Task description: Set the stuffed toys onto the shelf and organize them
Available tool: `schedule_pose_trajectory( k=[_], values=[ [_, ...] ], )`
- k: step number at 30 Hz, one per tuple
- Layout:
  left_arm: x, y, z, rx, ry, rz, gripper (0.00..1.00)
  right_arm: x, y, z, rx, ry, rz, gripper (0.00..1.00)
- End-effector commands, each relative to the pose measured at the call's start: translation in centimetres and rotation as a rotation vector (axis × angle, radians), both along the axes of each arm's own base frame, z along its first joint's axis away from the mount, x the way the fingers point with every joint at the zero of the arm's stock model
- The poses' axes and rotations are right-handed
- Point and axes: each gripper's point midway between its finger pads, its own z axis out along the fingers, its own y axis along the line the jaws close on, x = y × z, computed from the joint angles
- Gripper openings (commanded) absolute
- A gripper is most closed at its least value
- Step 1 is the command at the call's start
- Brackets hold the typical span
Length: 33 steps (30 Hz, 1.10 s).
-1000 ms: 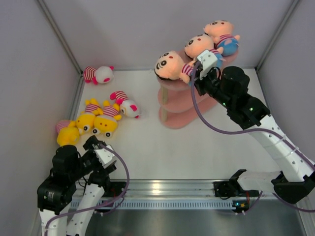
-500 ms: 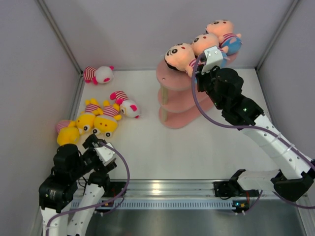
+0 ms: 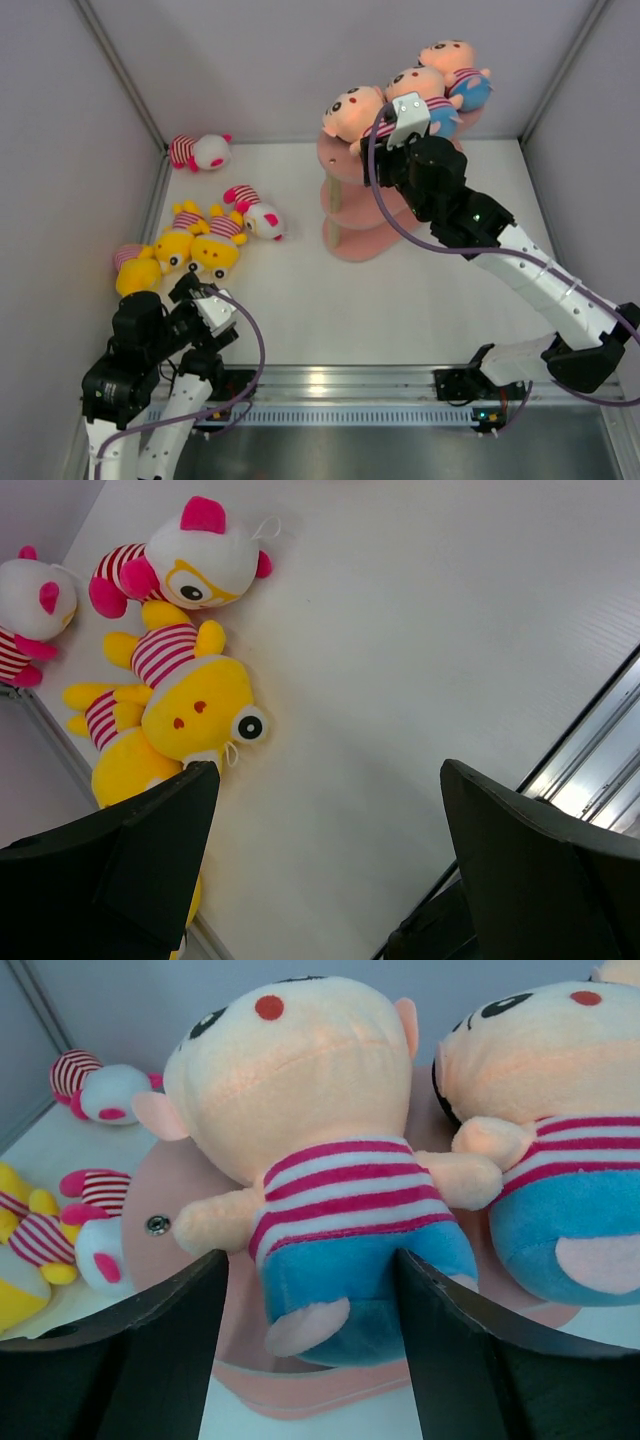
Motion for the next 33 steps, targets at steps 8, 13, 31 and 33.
schedule_pose_trajectory(
  k=[8, 13, 31, 33],
  values=[
    [2.7, 0.8, 0.3, -0.017, -0.026, 0.103, 0.98, -2.6, -0.8, 4.6, 0.064, -0.054, 0.009, 0.84],
    [5.7, 1.6, 0.2, -0.021, 0.001, 0.212, 0.97, -3.6, -1.4, 6.2, 0.063, -0.099, 0.047, 0.89],
    [25.6, -3.8, -2.1, 0.359, -0.063, -0.25, 0.98, -11.3, -2.2, 4.2, -0.046, -0.25, 0.42, 0.99],
    [27.7, -4.1, -3.2, 0.405, -0.059, -0.292, 0.98, -11.8, -2.5, 3.4, -0.046, -0.257, 0.433, 0.99]
  ],
)
